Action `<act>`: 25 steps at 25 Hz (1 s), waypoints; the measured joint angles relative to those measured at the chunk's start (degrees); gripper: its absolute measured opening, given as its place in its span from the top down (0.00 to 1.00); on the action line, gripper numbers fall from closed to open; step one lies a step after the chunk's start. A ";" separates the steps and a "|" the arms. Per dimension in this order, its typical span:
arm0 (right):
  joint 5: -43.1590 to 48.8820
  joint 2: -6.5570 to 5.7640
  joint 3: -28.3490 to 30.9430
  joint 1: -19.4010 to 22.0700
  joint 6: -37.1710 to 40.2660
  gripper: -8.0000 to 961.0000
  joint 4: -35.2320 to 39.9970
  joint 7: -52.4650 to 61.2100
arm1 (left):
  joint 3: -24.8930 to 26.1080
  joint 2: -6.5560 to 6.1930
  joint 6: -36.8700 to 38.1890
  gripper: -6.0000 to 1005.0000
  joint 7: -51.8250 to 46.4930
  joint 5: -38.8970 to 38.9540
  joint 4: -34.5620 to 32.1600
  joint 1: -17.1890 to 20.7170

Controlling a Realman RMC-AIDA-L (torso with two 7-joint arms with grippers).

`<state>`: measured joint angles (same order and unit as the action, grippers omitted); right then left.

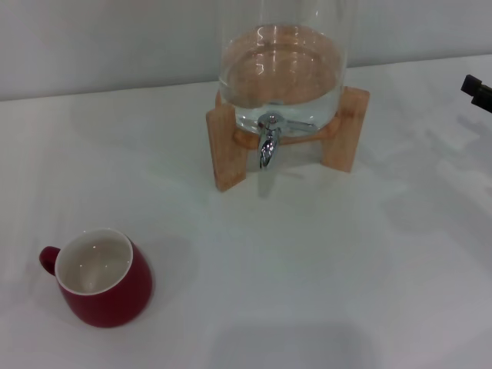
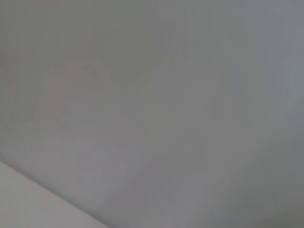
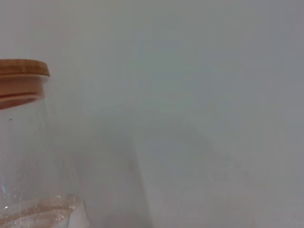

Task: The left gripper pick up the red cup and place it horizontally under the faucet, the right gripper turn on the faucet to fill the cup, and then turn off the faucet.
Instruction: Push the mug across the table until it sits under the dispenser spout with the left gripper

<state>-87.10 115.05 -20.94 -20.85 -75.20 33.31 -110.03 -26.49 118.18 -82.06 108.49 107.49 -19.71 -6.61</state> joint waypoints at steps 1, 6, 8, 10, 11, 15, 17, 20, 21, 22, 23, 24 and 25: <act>0.00 0.00 0.01 0.08 -0.01 0.17 -0.01 0.00 | -0.01 0.00 0.07 0.14 0.02 0.00 -0.01 0.00; 0.00 0.00 0.02 0.20 -0.03 0.17 -0.01 0.00 | -0.03 -0.03 0.13 0.14 0.90 -0.02 -0.11 -0.07; 0.00 0.00 -0.07 0.20 -0.04 0.17 -0.01 0.00 | -0.05 -0.03 0.14 0.14 2.09 -0.04 -0.14 -0.09; 0.00 0.00 -0.05 0.20 -0.02 0.17 -0.01 0.00 | -0.06 0.06 0.14 0.14 3.59 -0.05 -0.15 -0.09; 0.00 0.00 -0.03 0.20 0.00 0.17 -0.01 -0.01 | -0.06 0.11 0.15 0.14 4.04 -0.05 -0.15 -0.08; 0.00 0.00 -0.08 0.06 0.14 0.17 -0.01 0.00 | -0.05 0.19 0.15 0.14 4.55 -0.05 -0.15 -0.08; 0.00 0.00 -0.12 -0.04 0.23 0.17 -0.01 0.00 | -0.05 0.20 0.15 0.15 4.55 -0.05 -0.15 -0.19; 0.00 0.00 -0.11 -0.10 0.25 0.17 -0.01 0.00 | -0.06 0.21 0.14 0.15 4.55 -0.05 -0.15 -0.51; 0.00 0.00 -0.07 -0.10 0.26 0.17 0.00 -0.01 | -0.06 0.21 0.14 0.15 4.54 -0.04 -0.15 -0.67; 0.00 0.00 -0.03 -0.11 0.27 0.17 0.00 -0.01 | -0.06 0.21 0.14 0.15 4.54 -0.04 -0.15 -0.69; 0.00 0.00 0.03 -0.11 0.28 0.17 0.00 -0.01 | -0.05 0.21 0.14 0.15 4.54 -0.04 -0.15 -0.73; 0.00 0.00 0.06 -0.12 0.29 0.17 0.00 -0.01 | -0.05 0.21 0.14 0.15 4.54 -0.03 -0.15 -0.75; 0.01 0.00 0.08 -0.13 0.29 0.17 0.00 -0.01 | -0.05 0.21 0.14 0.15 4.54 -0.03 -0.15 -0.77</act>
<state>-87.10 115.05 -20.86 -20.98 -74.91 33.31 -110.04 -26.54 118.39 -81.91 113.03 107.46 -19.86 -7.38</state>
